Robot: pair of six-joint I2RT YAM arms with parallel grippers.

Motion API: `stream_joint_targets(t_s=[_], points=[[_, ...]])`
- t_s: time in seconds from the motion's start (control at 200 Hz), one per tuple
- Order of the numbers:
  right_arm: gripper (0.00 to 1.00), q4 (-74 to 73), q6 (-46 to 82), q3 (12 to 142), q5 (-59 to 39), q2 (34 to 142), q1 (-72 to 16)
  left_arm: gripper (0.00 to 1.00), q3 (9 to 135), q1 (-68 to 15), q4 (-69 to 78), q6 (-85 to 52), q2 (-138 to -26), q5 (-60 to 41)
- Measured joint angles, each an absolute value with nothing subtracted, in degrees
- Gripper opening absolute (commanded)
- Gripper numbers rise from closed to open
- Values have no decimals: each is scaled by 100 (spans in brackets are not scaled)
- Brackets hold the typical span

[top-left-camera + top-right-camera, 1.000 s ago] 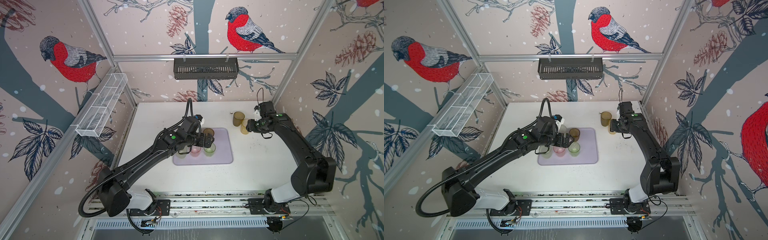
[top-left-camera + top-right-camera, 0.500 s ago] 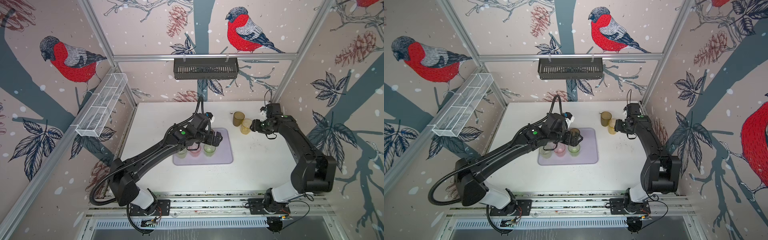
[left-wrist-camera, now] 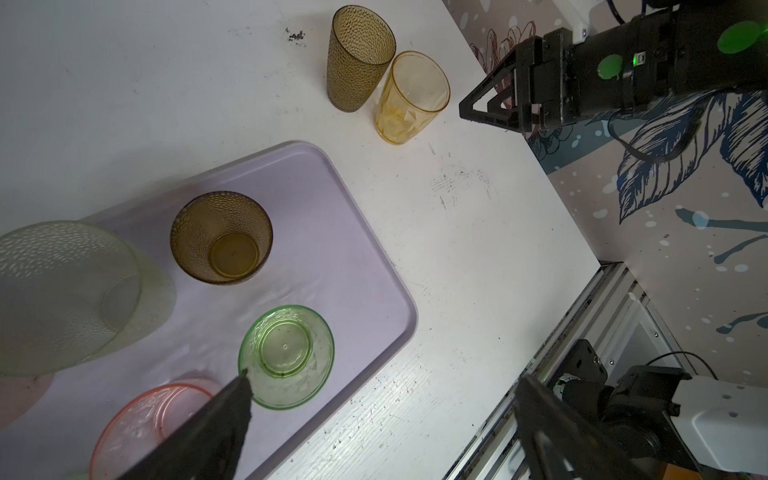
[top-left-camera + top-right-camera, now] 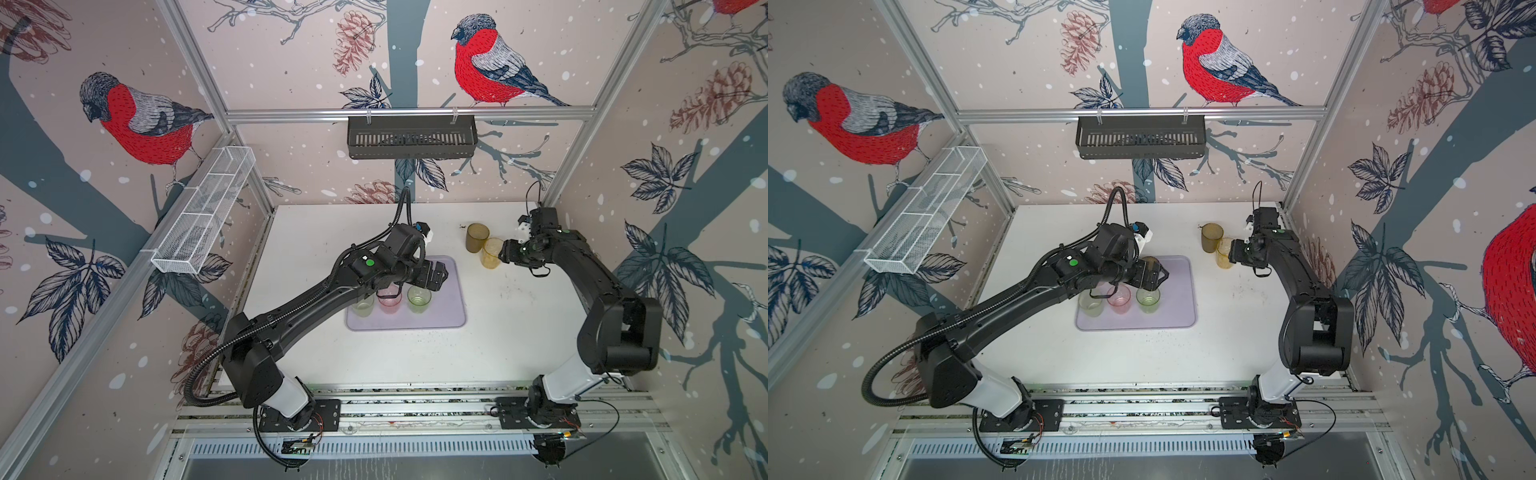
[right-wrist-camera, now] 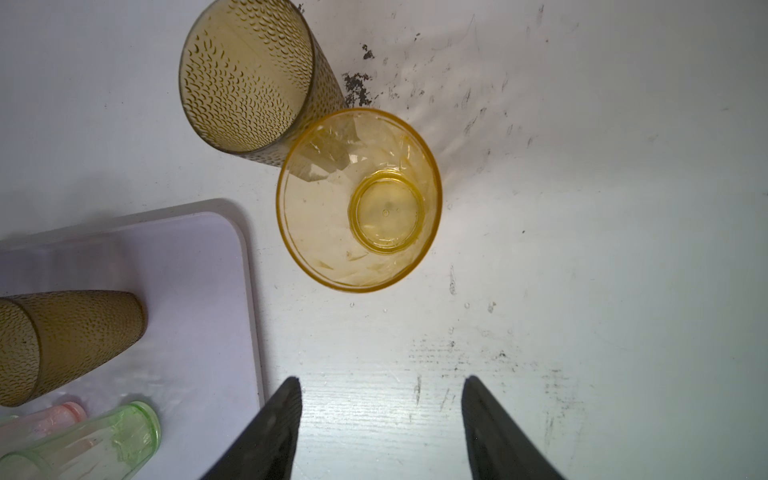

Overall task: Place the glasses into the tray
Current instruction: 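Move the right gripper away from the tray toward the yellow cup, then lower the open right gripper around the rim of the yellow cup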

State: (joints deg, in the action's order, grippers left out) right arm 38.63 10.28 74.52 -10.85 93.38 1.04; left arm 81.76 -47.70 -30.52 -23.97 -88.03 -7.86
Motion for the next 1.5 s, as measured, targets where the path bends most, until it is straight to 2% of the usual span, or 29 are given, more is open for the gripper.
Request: stream_joint_targets(t_s=[0.785,1.501], points=[[58,3695,1031,8274,-851,10333,104,98,8112,-4781,-3061,-2370,-8739,-770],[35,3634,1009,8562,-766,10908,102,98,8068,-4781,-3138,-2359,-8661,-727]])
